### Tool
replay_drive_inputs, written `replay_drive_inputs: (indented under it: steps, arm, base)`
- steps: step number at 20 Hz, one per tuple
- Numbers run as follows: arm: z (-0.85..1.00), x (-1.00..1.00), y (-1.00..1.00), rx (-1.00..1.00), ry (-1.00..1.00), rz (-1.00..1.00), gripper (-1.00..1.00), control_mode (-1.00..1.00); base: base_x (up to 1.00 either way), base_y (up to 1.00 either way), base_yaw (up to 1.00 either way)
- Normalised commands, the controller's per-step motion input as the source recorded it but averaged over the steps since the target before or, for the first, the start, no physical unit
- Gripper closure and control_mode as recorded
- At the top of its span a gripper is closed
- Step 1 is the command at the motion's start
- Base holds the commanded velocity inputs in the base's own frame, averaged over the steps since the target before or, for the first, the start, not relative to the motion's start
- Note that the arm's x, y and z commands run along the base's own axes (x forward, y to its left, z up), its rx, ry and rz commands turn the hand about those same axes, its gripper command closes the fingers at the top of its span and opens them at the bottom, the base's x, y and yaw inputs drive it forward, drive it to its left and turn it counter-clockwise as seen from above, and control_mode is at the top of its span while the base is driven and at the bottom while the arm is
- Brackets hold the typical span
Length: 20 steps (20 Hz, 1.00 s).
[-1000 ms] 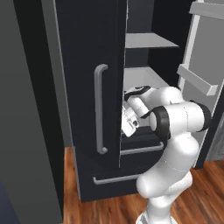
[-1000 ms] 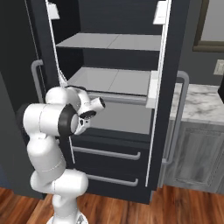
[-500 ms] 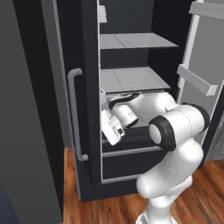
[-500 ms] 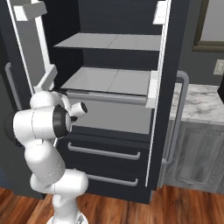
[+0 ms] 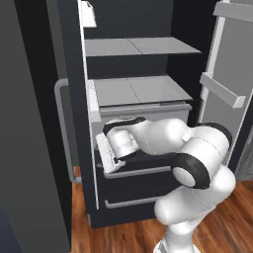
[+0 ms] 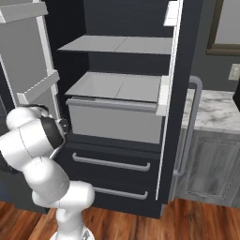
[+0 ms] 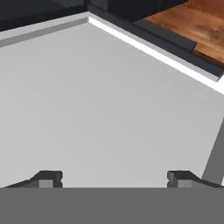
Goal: Place one of the steaks on the plate and the other in the bowl. Then place the bowl in the fridge.
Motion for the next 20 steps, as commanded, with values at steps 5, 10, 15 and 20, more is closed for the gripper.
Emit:
replay_drive_inputs:
  steps: [5,10,15,20]
  arm:
    - [0.01,-0.04,-0.10,-0.02,0.00,-0.17,-1.00,-1.00]
    - [0.35,0.26,-0.89,-0.16,0.14,-0.05,-1.00,-1.00]
    - [0.80,0.12,-1.00,-0.19,0.01,0.00,-1.00,-1.00]
    - [0.62,0.10,-0.85,-0.44,0.11,0.04,-1.00,-1.00]
  base:
    - [0.00,0.00,0.00]
    - [0.00,0.00,0.00]
    - [0.00,0.00,0.00]
    - [0.00,0.00,0.00]
